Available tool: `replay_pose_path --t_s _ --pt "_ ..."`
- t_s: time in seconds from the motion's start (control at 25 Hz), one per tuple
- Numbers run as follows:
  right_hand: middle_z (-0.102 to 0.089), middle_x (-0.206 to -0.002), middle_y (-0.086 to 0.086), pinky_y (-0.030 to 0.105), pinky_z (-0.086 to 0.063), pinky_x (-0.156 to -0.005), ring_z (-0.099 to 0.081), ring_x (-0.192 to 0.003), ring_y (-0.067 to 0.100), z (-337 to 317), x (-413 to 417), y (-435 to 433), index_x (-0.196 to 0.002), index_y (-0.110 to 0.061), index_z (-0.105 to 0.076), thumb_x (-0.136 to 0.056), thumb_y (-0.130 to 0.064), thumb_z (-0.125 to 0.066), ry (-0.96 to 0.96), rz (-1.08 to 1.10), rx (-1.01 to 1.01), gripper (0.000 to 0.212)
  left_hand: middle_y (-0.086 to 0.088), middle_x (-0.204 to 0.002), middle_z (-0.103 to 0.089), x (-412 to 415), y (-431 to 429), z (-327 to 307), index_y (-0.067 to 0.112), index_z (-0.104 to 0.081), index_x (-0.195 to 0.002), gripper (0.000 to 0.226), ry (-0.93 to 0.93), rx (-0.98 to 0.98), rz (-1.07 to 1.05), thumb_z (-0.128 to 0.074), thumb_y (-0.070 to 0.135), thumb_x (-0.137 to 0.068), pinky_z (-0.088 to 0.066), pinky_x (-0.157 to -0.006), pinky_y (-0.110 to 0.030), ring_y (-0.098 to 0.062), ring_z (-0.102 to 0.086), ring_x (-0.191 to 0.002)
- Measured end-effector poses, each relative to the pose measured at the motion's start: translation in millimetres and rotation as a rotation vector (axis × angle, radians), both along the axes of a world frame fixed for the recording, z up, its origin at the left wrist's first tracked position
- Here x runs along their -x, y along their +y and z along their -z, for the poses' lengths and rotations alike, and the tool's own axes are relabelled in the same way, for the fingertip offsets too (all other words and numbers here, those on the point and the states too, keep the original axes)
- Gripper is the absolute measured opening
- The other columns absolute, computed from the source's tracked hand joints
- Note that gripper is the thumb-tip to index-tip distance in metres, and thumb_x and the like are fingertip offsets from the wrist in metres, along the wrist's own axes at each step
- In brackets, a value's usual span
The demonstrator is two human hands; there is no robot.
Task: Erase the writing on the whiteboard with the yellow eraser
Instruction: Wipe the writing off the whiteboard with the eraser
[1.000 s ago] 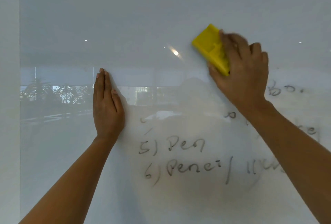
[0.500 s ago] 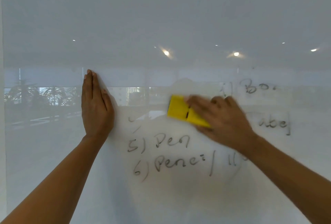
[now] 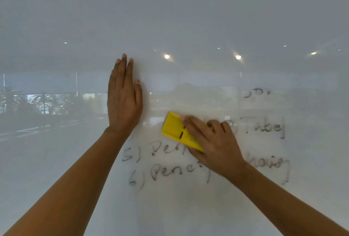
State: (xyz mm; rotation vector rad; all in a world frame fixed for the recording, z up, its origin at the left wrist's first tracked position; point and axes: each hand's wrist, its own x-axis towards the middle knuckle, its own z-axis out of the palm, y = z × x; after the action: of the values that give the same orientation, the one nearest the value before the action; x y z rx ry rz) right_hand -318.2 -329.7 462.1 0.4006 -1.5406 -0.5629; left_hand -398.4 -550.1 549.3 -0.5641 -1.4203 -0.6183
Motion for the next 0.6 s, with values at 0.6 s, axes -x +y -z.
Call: replay_pose_path --t_s 0.6 --pt "-0.05 -0.133 0.006 0.036 -0.036 -0.061 -0.045 -0.074 0.029 -24.0 -8.9 25.7 -0.135 -0.012 -0.044 -0.087 -0.039 -0.06 0.228 -0.017 0.443 0.058 -0.013 -0.153 -0.032 -18.9 82.1 -17.9 0.002 -0.034 -0.145 0.047 0.09 0.109 0.112 -0.03 0.018 -0.101 -0.019 -0.119 -0.038 -0.023 -0.024 -0.143"
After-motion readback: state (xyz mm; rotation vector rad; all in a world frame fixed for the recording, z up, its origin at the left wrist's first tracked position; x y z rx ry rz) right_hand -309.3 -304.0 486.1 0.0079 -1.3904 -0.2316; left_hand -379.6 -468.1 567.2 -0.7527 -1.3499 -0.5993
